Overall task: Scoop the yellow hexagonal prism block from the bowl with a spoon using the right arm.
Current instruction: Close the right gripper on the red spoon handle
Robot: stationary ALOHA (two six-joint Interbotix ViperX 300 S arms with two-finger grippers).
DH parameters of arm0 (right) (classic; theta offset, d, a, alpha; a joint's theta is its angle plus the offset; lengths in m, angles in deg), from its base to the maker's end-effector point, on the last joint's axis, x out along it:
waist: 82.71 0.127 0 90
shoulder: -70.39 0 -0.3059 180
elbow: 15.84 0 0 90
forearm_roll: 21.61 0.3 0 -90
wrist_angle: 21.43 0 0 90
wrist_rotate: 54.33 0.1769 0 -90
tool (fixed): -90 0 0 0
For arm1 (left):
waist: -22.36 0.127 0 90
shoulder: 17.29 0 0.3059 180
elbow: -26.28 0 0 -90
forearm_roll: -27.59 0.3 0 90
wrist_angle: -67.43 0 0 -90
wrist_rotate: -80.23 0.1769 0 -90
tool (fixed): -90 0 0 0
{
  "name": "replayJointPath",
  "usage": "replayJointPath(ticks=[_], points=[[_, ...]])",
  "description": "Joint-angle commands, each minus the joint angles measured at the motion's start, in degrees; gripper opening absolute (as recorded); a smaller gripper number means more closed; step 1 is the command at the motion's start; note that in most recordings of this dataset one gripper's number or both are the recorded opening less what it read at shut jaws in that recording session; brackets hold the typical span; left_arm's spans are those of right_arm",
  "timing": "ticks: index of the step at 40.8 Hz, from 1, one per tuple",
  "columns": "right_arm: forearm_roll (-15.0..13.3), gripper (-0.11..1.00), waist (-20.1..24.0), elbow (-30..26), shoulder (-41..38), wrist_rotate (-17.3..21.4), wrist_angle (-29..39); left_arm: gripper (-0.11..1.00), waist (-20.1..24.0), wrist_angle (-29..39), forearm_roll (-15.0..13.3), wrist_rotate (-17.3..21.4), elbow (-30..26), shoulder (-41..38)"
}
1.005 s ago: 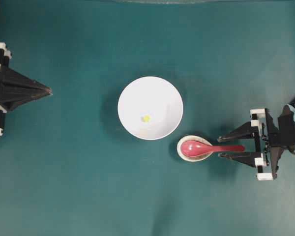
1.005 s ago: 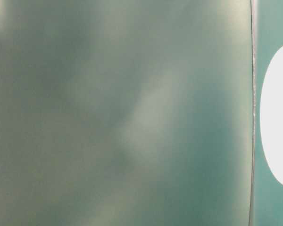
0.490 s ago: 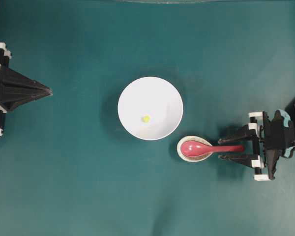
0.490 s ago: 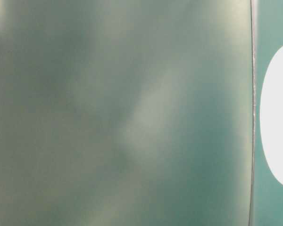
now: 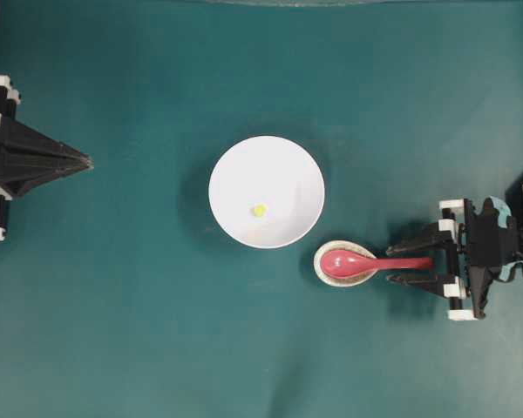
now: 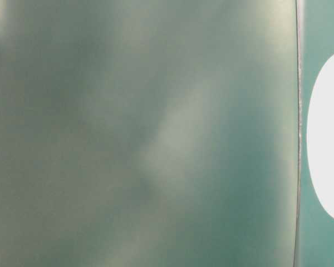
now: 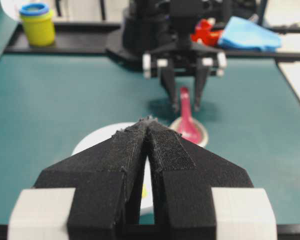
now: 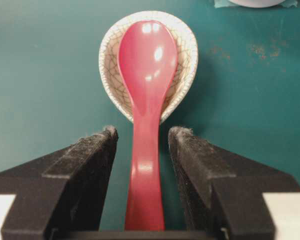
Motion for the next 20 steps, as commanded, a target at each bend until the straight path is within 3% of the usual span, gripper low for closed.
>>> replayJointPath(ticks=[1,20], points=[[-0.1,0.53,0.2,-0.7,0.3,0.1,-0.1,0.00,0.1,-0.3,0.1,0.1,-1.6,-0.3],[1.1,0.52,-0.2,-1.0,-0.8,0.1,0.0,0.00,0.0,-0.2,0.2,0.2,-1.6,-0.3]])
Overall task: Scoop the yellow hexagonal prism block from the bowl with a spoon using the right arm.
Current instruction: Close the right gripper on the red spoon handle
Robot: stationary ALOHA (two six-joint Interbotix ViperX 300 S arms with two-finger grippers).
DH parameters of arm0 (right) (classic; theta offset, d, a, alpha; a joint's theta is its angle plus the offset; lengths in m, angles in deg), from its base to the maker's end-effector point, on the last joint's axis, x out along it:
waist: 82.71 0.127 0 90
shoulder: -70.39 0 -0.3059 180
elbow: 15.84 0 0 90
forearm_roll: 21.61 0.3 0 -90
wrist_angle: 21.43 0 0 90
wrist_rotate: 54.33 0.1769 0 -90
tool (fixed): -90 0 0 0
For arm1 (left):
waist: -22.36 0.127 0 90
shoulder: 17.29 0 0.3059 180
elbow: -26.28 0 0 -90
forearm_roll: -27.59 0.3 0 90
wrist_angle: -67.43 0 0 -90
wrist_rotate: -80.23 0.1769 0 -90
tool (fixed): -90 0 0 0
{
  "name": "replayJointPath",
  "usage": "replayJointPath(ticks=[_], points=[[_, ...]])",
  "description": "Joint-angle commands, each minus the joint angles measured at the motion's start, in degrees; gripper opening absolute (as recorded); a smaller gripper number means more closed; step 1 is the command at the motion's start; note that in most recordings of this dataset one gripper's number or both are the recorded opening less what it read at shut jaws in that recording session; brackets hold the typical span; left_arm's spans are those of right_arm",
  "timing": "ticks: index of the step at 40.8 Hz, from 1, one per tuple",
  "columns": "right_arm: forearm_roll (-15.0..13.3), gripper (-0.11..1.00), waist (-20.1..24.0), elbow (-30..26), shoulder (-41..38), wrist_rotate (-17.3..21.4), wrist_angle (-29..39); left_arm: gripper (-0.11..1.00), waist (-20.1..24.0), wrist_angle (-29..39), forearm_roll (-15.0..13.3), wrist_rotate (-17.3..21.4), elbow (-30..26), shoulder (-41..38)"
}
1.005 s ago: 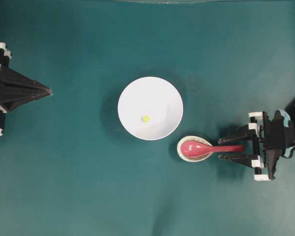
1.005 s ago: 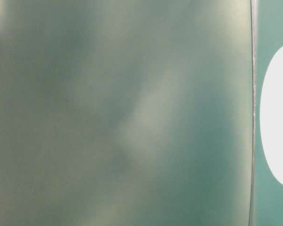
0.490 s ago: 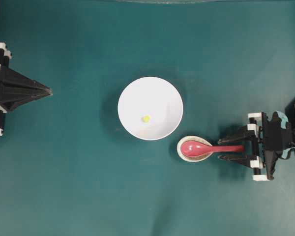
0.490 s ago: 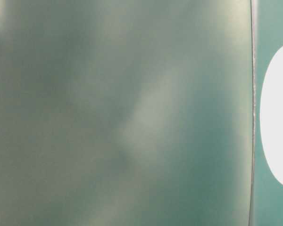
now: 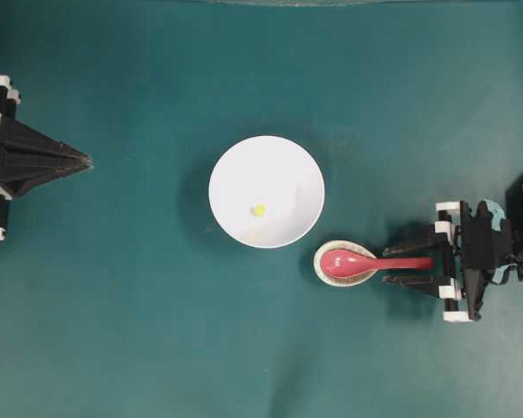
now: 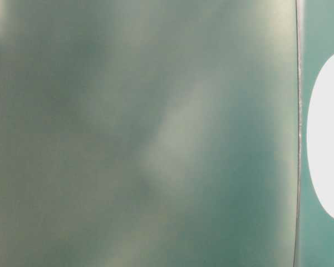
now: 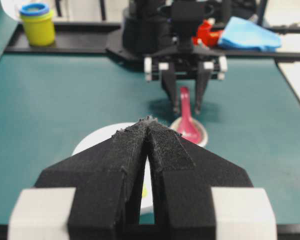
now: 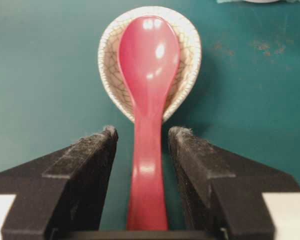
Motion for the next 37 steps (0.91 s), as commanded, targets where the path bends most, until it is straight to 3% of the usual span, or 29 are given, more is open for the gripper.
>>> replayJointPath(ticks=[1,37], points=[[0.5,0.52,-0.2,0.0,0.6,0.1,-0.4,0.00,0.1,-0.2,0.2,0.1,-1.6,-0.3],[0.5,0.50,-0.3,-0.7,0.6,0.1,-1.6,0.00,0.1,0.4,0.2,0.1,-1.6,-0.3]])
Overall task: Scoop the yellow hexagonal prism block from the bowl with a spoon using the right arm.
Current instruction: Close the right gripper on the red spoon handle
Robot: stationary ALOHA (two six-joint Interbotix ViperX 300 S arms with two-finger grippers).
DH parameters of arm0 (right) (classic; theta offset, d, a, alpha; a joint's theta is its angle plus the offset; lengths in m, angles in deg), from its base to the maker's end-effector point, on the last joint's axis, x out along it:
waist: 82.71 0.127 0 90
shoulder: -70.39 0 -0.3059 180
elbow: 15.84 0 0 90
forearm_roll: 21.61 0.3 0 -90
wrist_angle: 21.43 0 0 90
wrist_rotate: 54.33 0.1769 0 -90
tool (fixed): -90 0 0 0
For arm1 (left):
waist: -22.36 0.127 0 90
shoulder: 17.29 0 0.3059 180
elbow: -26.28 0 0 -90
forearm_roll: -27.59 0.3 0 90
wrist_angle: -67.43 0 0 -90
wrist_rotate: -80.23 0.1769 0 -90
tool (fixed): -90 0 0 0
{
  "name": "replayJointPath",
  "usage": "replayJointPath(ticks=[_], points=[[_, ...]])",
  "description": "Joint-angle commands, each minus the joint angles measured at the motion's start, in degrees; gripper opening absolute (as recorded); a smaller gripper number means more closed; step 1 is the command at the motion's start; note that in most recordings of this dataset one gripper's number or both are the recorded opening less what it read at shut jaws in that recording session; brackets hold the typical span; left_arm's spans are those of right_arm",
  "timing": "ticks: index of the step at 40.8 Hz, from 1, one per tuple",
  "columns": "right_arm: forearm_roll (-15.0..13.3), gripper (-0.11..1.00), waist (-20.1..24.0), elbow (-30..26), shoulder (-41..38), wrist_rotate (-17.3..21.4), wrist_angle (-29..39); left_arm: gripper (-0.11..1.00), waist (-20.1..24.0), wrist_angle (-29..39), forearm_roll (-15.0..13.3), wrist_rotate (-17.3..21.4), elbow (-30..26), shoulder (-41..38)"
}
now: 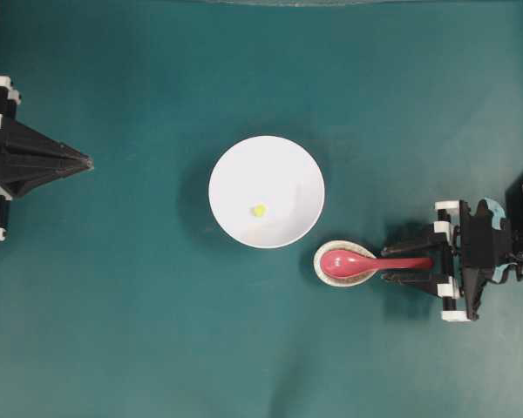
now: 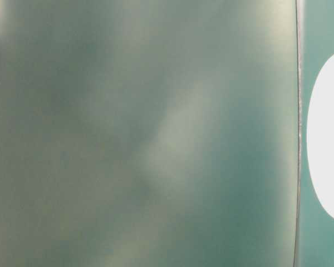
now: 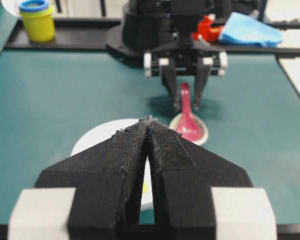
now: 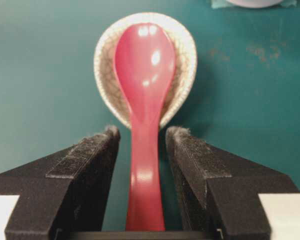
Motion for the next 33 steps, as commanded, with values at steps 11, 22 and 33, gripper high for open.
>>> replayJointPath(ticks=[11,22,33], points=[[0.2,0.50,-0.2,-0.4,0.5,0.1,-1.0,0.00,0.1,-0.2,0.1,0.2,-1.6,-0.3],[0.1,0.43,-0.6,-0.4,0.6,0.1,-1.0,0.00,0.1,-0.2,0.2,0.2,-1.6,-0.3],[0.1,0.25,-0.6,-0.4,0.6,0.1,-1.0,0.00,0.1,-0.2,0.2,0.3,-1.6,-0.3]])
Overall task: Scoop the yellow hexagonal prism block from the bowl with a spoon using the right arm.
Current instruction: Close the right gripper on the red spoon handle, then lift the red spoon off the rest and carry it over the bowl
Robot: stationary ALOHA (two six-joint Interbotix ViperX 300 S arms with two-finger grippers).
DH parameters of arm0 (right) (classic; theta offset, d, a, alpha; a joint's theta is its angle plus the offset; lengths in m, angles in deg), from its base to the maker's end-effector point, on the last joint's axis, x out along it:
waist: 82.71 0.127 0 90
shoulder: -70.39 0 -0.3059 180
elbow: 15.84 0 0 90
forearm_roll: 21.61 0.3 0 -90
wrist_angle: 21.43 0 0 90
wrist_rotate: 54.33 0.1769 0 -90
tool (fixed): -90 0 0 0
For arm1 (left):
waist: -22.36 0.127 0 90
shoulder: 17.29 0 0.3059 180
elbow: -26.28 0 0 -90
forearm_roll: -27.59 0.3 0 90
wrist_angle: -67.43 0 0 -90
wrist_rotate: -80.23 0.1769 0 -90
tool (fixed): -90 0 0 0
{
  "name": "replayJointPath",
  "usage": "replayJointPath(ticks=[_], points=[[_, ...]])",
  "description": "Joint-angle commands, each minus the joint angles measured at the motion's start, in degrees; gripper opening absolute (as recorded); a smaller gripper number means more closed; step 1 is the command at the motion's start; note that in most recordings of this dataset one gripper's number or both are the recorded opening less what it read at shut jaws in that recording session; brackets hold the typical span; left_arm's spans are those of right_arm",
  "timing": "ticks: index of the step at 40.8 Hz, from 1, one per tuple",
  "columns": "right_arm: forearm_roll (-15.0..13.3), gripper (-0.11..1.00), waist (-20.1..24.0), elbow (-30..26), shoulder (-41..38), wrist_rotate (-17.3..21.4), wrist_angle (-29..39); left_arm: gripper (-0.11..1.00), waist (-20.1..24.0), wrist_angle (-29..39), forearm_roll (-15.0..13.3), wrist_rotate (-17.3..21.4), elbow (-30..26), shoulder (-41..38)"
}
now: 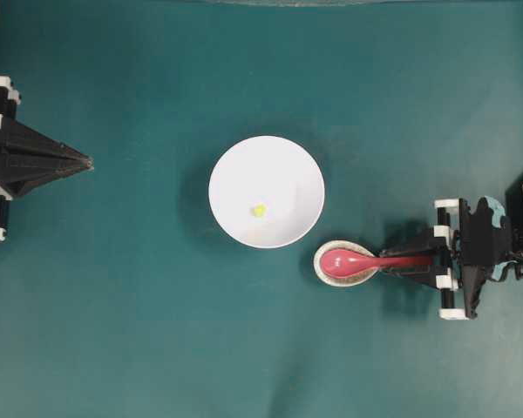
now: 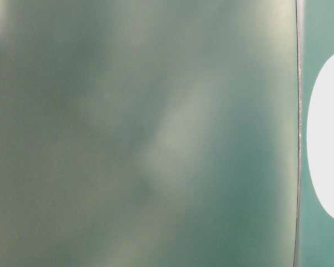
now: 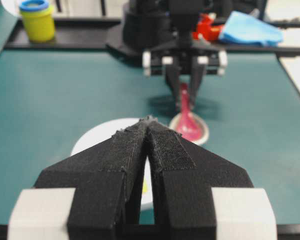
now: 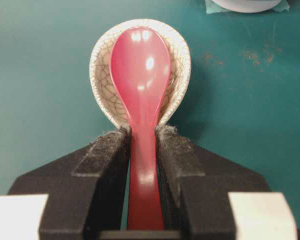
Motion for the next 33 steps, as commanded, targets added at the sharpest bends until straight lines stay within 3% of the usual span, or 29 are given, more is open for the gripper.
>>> replayJointPath(ticks=[1,20,33], points=[[0.1,0.25,0.0,-0.4,0.6,0.1,-0.6,0.00,0.1,-0.3,0.1,0.1,-1.6,-0.3],[0.0,0.25,0.0,-0.3,1.2,0.1,-0.3,0.00,0.1,0.2,0.1,0.1,-1.6,-0.3],[0.0,0.25,-0.4,0.3,9.9,-0.5,4.1,0.00,0.1,0.1,0.1,0.2,-1.7,-0.3]])
